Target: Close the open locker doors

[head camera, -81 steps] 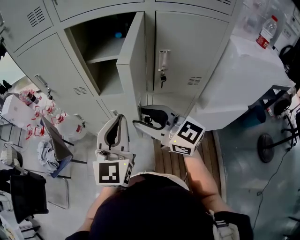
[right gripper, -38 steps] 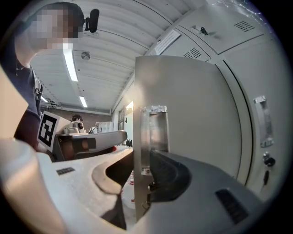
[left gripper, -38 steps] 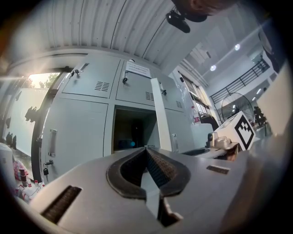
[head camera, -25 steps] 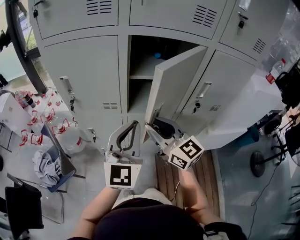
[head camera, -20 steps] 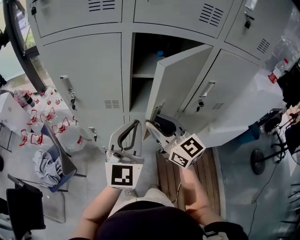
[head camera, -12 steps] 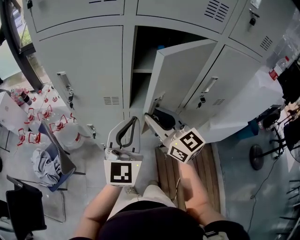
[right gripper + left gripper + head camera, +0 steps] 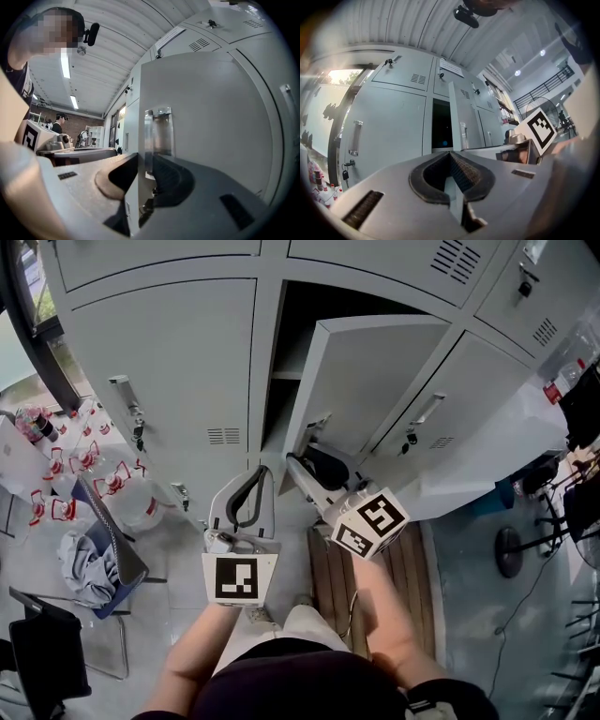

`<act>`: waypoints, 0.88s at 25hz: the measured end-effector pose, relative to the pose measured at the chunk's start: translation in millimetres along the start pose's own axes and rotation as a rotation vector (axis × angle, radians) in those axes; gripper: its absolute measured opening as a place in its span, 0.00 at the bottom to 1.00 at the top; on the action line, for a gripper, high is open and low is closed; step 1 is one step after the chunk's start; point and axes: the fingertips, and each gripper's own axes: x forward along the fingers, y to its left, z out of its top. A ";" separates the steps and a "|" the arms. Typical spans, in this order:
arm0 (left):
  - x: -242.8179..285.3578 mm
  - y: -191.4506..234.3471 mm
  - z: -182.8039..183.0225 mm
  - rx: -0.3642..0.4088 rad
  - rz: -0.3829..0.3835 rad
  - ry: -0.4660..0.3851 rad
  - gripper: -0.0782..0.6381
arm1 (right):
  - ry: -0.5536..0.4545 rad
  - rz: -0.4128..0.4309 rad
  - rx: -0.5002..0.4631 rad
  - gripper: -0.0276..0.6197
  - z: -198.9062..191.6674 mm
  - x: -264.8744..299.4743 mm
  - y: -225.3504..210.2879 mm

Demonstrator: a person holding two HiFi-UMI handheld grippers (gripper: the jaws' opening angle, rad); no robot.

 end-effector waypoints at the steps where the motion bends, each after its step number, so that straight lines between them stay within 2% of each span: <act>1: 1.1 1.4 -1.6 0.000 -0.001 0.006 0.11 | 0.001 -0.001 -0.001 0.20 -0.3 2.4 -1.0; 22: 17.2 23.7 -13.6 -0.032 -0.011 0.013 0.11 | -0.008 -0.033 -0.019 0.18 -0.7 34.2 -16.3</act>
